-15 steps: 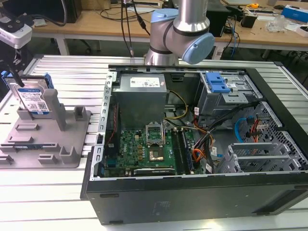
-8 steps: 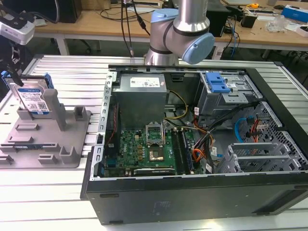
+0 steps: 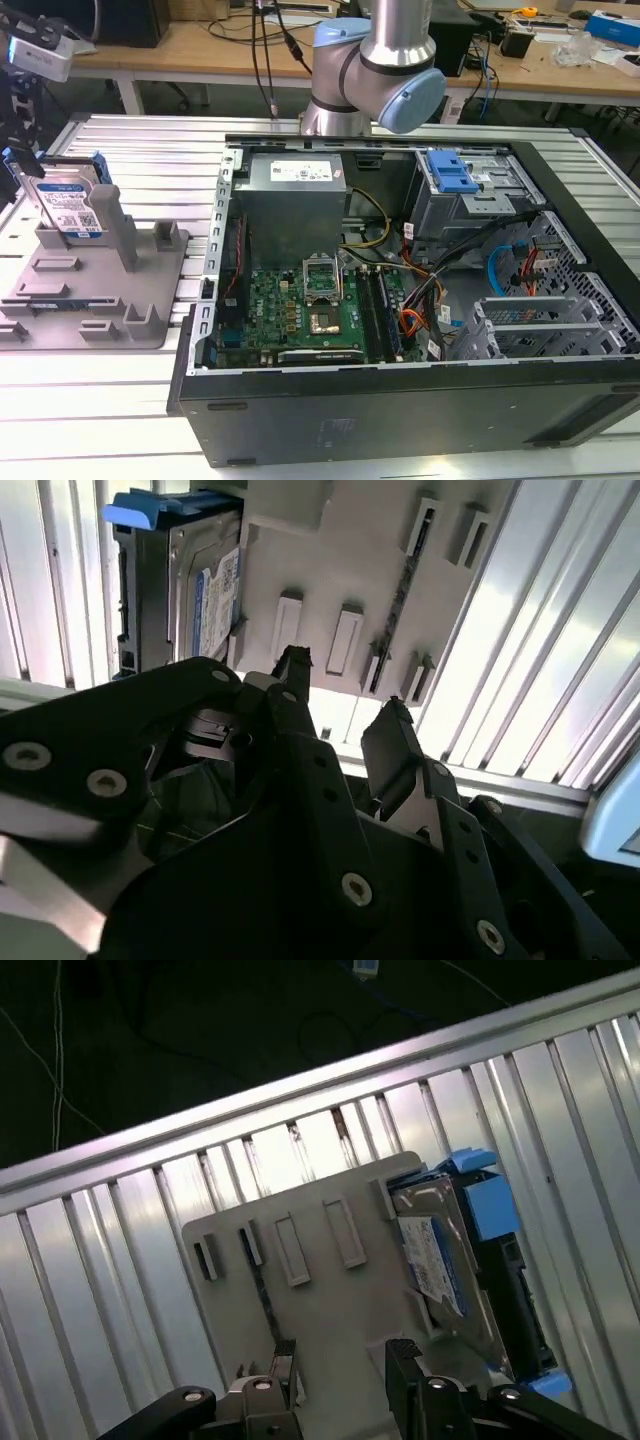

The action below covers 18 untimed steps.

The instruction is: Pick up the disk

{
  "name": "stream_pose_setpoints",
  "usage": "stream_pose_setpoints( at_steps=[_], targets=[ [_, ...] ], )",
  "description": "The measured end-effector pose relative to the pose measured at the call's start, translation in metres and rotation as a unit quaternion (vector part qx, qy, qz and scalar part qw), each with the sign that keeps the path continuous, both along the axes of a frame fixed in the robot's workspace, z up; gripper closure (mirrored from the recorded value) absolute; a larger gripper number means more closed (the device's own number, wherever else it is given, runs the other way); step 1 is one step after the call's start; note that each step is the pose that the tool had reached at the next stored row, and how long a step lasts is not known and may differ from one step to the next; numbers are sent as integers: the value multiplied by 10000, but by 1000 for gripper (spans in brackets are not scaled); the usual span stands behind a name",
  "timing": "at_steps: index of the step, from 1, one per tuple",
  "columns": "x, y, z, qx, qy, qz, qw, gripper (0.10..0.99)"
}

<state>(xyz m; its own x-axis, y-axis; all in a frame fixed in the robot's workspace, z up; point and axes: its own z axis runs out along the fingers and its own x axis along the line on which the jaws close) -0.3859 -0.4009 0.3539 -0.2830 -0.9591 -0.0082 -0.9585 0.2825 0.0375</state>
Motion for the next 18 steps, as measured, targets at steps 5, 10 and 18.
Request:
stream_pose_setpoints(
  at_steps=[5,10,18],
  targets=[
    [0,0,-3,0,-2,567,9984,604],
    [2,0,-5,0,-4,1045,9945,604],
    [4,11,-7,4,-5,1280,9918,604]
  ],
)
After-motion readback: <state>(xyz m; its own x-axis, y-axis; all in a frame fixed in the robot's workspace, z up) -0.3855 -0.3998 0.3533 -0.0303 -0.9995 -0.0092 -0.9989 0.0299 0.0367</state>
